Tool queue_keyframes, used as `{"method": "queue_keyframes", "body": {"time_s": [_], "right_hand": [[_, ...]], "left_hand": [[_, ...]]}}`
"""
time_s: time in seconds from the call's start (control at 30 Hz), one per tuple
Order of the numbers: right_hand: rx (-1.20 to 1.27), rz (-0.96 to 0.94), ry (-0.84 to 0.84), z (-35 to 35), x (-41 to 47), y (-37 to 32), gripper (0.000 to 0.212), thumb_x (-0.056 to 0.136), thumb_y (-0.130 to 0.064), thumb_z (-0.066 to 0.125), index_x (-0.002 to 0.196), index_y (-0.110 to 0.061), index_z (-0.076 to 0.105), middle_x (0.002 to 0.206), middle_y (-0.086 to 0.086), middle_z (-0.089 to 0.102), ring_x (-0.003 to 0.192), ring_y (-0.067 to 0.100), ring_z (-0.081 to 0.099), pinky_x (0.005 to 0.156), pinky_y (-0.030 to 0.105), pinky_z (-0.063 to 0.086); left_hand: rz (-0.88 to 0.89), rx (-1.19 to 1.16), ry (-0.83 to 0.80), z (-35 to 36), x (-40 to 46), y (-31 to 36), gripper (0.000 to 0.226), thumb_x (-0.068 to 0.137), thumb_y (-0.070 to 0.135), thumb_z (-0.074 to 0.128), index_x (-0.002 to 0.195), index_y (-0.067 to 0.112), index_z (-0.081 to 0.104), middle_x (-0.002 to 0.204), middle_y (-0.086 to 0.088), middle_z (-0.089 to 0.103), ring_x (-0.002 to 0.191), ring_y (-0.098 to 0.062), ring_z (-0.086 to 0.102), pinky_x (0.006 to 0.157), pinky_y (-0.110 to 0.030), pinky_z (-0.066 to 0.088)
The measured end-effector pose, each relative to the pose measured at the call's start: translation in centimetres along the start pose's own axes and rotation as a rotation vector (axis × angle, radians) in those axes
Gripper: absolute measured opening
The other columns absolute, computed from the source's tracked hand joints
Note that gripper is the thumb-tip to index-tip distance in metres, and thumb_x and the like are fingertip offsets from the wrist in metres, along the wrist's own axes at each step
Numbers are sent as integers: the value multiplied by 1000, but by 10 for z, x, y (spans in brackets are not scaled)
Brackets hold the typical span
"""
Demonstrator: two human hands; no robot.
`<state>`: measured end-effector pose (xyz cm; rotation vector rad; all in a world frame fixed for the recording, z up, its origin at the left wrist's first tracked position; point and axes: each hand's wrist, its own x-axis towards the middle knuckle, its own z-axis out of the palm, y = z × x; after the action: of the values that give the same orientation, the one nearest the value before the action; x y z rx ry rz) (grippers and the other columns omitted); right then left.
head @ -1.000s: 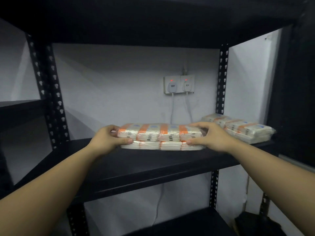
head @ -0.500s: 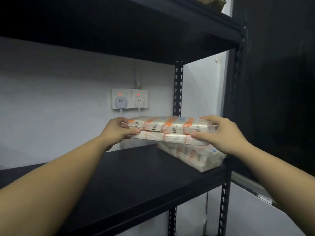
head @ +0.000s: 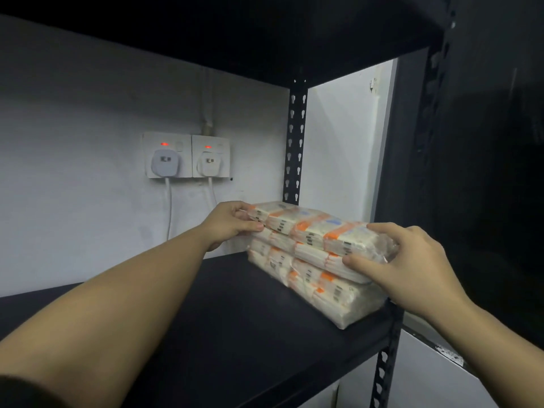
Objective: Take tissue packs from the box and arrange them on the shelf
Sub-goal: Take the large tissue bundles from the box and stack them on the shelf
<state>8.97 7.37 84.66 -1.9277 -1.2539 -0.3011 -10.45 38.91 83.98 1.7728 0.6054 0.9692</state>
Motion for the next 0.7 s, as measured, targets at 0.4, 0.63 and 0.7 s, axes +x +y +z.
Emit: {"method": "queue_keyframes", "body": {"time_s": [0.4,0.63,0.7], "right_hand": [[-319,11,-65,8,-9,-1,89,70,-94,47,146,-47,44,124,-6,55,95,11,53,69,30,53],[-411,-1,-45,9,-5,-1,89,73,-95,37,145,-43,45,126,-4,61,117,21,57,80,41,59],[-424,-11,-48,10,-4,1,89,74,-95,36,146,-43,45,126,-4,62,116,21,58,80,41,59]], "left_hand": [[21,0,74,12,12,-21,49,70,-1,92,111,6,67,104,-13,77,99,-28,77,86,-42,63],[62,40,106,24,12,-19,52,76,1,89,121,4,62,106,-9,76,94,-16,76,72,-26,62],[48,44,98,25,14,-23,51,78,5,88,122,7,62,108,-7,77,94,-16,77,76,-30,64]]}}
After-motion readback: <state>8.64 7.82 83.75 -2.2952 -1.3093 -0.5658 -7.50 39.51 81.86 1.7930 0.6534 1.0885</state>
